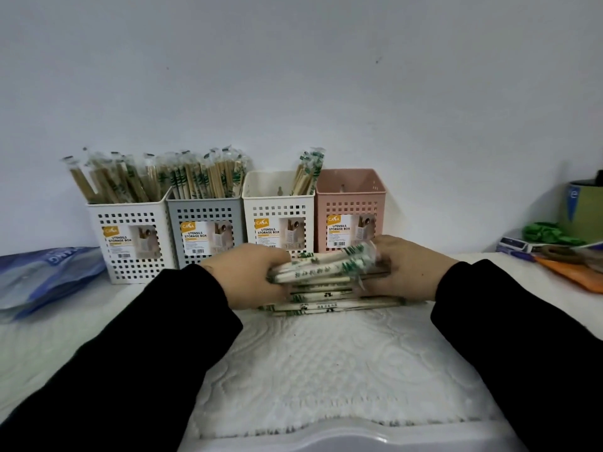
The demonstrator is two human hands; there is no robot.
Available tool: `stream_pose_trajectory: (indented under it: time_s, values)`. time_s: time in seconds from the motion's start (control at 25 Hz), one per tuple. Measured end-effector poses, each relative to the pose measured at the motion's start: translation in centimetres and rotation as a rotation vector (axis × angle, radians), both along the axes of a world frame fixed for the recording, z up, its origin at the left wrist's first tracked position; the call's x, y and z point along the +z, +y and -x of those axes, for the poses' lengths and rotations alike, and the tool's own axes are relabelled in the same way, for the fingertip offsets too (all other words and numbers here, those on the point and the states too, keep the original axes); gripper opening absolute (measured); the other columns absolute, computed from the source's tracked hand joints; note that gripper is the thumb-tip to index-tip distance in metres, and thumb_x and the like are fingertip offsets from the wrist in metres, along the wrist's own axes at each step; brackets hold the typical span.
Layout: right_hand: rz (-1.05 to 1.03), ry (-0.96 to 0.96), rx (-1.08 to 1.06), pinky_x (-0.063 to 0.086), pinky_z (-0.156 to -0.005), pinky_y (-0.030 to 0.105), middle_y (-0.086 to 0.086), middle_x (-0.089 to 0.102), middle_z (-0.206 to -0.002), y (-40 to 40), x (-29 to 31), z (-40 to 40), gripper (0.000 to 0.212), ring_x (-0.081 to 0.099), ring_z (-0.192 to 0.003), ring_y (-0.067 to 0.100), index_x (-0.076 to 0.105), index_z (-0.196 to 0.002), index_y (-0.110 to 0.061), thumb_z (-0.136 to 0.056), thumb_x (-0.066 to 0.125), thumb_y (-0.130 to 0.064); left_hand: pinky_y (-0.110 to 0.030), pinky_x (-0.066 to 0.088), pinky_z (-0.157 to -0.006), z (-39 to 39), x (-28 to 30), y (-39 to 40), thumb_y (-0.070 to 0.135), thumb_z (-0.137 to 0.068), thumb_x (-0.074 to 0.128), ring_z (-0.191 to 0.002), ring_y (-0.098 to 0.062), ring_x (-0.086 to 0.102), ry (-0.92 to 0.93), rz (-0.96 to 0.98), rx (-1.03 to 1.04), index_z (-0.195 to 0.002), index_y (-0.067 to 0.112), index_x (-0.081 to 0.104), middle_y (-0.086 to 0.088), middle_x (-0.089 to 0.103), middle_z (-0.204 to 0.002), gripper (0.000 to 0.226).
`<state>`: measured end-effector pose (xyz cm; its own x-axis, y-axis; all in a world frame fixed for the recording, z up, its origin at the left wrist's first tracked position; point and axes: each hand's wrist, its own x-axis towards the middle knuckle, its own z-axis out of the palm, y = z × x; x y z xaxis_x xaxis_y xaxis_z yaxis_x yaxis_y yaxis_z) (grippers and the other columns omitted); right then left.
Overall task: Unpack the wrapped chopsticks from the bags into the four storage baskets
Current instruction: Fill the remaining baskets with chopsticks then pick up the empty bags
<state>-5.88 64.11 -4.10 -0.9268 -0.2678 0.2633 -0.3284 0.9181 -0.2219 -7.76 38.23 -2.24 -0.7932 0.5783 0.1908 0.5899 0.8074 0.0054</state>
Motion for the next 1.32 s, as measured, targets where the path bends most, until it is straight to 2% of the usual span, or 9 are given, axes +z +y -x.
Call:
stream_pose_trajectory:
  time_s: [0.08, 0.2, 0.32, 0.44, 0.52, 0.6, 0.76, 0.92, 1.32]
  values:
    - [-0.088, 0.002, -0.026, 0.038, -0.104, 0.034, -0.006, 0.049, -0.119, -0.5, -0.2, 0.1, 0.061, 0.044, -0.117, 0.014, 0.058, -0.126, -0.030, -0.073, 0.071, -0.057, -0.027, 0.040, -0.060, 1.1, -0.3, -1.1, 0.034, -0.087, 0.064, -0.068, -0.012, 0.052, 0.001, -0.113, 0.052, -0.075, 0.028, 0.050, 0.008, 0.054, -0.072, 0.019]
    - [-0.141, 0.072, -0.008, 0.040, -0.102, 0.034, -0.001, 0.053, -0.120, -1.6, -0.4, 0.2, 0.051, 0.047, -0.117, 0.019, 0.058, -0.121, -0.025, -0.077, 0.068, -0.047, -0.026, 0.036, -0.056, 2.0, -0.9, -1.6, 0.031, -0.085, 0.067, -0.063, -0.010, 0.050, 0.022, -0.202, 0.087, -0.076, 0.023, 0.053, 0.006, 0.054, -0.069, 0.018]
    - [-0.208, 0.087, -0.011, 0.042, -0.102, 0.033, 0.000, 0.054, -0.122, -2.7, -0.7, 0.1, 0.054, 0.049, -0.116, 0.018, 0.053, -0.128, -0.023, -0.078, 0.062, -0.040, -0.025, 0.031, -0.051, 2.2, -1.0, -1.5, 0.030, -0.085, 0.066, -0.059, -0.006, 0.047, 0.047, -0.249, 0.090, -0.070, 0.025, 0.049, 0.007, 0.052, -0.066, 0.023]
    - [-0.234, 0.113, -0.026, 0.046, -0.096, 0.035, 0.000, 0.055, -0.117, -3.2, -0.8, -0.2, 0.046, 0.052, -0.111, 0.019, 0.056, -0.122, -0.023, -0.078, 0.059, -0.036, -0.025, 0.032, -0.051, 2.1, -1.0, -1.3, 0.031, -0.085, 0.067, -0.060, -0.010, 0.049, 0.050, -0.276, 0.103, -0.068, 0.026, 0.047, 0.007, 0.052, -0.065, 0.026]
    - [-0.275, 0.131, -0.043, 0.047, -0.092, 0.034, 0.001, 0.057, -0.113, -3.6, -0.9, -0.4, 0.033, 0.054, -0.107, 0.021, 0.058, -0.111, -0.019, -0.080, 0.057, -0.032, -0.030, 0.044, -0.065, 2.1, -1.0, -1.4, 0.031, -0.085, 0.066, -0.063, -0.014, 0.051, 0.043, -0.314, 0.106, -0.070, 0.025, 0.049, 0.006, 0.054, -0.065, 0.024]
    - [-0.307, 0.127, -0.050, 0.048, -0.089, 0.033, 0.002, 0.058, -0.112, -4.0, -1.0, -0.5, 0.027, 0.055, -0.104, 0.021, 0.057, -0.106, -0.017, -0.082, 0.055, -0.028, -0.039, 0.044, -0.086, 2.1, -1.0, -1.4, 0.030, -0.086, 0.066, -0.061, -0.012, 0.050, 0.049, -0.350, 0.114, -0.072, 0.023, 0.050, 0.005, 0.054, -0.064, 0.022]
    - [-0.314, 0.072, -0.071, 0.049, -0.089, 0.036, 0.001, 0.059, -0.114, -4.0, -0.8, -0.7, 0.025, 0.057, -0.102, 0.023, 0.055, -0.108, -0.020, -0.088, 0.055, -0.035, -0.026, 0.033, -0.054, 2.1, -1.2, -1.4, 0.030, -0.086, 0.066, -0.059, -0.008, 0.047, 0.042, -0.364, 0.120, -0.071, 0.024, 0.048, 0.005, 0.052, -0.064, 0.024]
    - [-0.379, 0.079, -0.074, 0.049, -0.087, 0.037, 0.005, 0.059, -0.110, -4.1, -0.7, -0.9, 0.019, 0.058, -0.100, 0.025, 0.054, -0.099, -0.018, -0.090, 0.054, -0.034, -0.027, 0.029, -0.051, 2.5, -1.4, -1.6, 0.030, -0.084, 0.067, -0.059, -0.013, 0.046, 0.039, -0.411, 0.121, -0.072, 0.019, 0.050, 0.003, 0.051, -0.063, 0.023]
    - [-0.330, 0.120, -0.076, 0.044, -0.085, 0.033, 0.008, 0.056, -0.115, -4.0, -1.9, -2.5, 0.025, 0.055, -0.103, 0.026, 0.046, -0.113, -0.014, -0.098, 0.039, -0.034, -0.024, 0.029, -0.051, 2.3, -2.3, -1.7, 0.028, -0.084, 0.065, -0.060, -0.009, 0.049, 0.074, -0.476, 0.134, -0.069, 0.025, 0.048, 0.004, 0.052, -0.064, 0.023]
